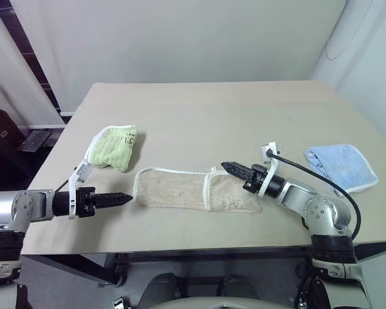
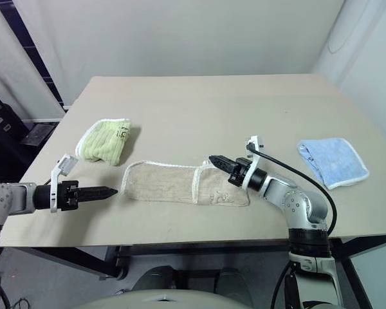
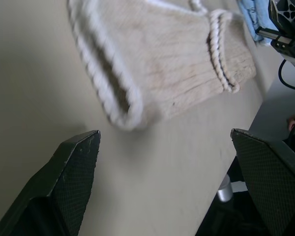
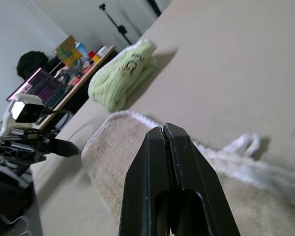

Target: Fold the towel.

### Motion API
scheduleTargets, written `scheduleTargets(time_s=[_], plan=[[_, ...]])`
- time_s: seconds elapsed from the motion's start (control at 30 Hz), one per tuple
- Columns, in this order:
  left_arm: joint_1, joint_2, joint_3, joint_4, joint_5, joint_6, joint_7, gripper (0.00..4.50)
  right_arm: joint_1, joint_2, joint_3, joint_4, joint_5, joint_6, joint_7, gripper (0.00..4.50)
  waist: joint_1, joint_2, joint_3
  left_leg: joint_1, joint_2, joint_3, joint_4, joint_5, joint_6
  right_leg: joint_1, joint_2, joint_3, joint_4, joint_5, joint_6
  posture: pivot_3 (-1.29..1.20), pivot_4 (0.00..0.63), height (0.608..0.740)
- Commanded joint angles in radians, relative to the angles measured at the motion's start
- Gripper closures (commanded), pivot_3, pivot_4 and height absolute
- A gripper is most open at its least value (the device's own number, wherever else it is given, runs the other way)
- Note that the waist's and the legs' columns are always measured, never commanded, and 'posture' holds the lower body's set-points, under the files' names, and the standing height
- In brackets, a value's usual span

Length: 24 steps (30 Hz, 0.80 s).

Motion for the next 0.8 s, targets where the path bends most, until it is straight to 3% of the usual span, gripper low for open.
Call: scheduleTargets(time_s=[0.03,0.8], plan=[[-0.033,-0.017,-0.014,0.016,-0.019,0.049,0.029,0.02,-0.032,0.006,-0.018,-0.007,0.026,0.014,-0.012,4.5,0.003,0.0,0.0,0.0,0.0,0.001,-0.002,0.001,-0.001,-0.001,-0.001,0.0,0.0,0.0,0.0,0.0,0.0,0.72],[-0.27,-0.29,0.022,0.317,-0.014,0.203,0.212,0.02,0.008,0.008,-0.074,-0.038,0.024,-0.003,-0.117,4.5,0.03,0.004,-0.003,0.001,-0.001,0.007,-0.008,0.003,-0.005,-0.002,-0.008,-0.004,-0.002,0.007,-0.01,0.0,0.0,0.72]])
